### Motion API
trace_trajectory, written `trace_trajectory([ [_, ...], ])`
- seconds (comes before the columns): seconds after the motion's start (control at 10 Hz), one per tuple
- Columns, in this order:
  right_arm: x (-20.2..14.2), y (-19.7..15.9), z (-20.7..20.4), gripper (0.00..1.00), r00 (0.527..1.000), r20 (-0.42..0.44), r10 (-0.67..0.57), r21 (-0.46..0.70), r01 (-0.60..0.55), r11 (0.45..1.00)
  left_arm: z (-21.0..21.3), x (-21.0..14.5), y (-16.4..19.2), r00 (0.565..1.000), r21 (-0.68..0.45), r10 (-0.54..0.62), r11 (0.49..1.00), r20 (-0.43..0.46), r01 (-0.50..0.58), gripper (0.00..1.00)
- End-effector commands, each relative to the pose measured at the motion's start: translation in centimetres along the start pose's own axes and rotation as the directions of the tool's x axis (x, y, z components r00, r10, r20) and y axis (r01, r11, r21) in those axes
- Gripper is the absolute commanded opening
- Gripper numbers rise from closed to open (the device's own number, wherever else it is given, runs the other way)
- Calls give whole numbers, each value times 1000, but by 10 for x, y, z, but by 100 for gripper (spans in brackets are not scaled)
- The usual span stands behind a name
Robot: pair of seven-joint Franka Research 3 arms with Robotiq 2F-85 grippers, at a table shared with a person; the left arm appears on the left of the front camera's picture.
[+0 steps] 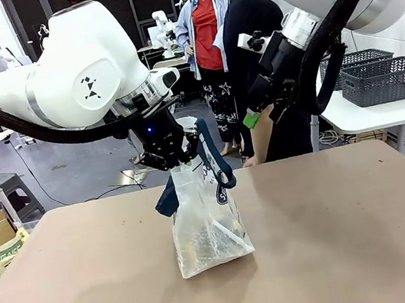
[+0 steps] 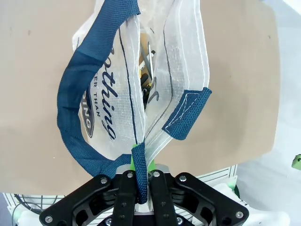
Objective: Transfer purchased items from the store into the shopping bag.
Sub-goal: Move the Reusable shopping bag to the right side of the table.
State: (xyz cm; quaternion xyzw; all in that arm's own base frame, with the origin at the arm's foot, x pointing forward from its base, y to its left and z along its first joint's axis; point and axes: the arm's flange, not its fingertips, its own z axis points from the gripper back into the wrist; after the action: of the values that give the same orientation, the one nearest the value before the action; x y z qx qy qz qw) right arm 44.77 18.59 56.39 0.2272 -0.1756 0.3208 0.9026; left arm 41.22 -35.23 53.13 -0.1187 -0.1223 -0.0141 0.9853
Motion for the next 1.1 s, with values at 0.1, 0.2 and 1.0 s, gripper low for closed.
trace_trajectory([
  [0.1,8,0,-1,100,1000,1,-21,29,21,999,2,-1,0,1000,-3,4,1000,-1,-4,0],
  [0.2,8,0,-1,100,1000,1,-21,29,21,999,2,-1,0,1000,-3,4,1000,-1,-4,0],
  [1.0,8,0,-1,100,1000,1,-21,29,21,999,19,49,-15,998,92,-64,994,-27,67,0],
])
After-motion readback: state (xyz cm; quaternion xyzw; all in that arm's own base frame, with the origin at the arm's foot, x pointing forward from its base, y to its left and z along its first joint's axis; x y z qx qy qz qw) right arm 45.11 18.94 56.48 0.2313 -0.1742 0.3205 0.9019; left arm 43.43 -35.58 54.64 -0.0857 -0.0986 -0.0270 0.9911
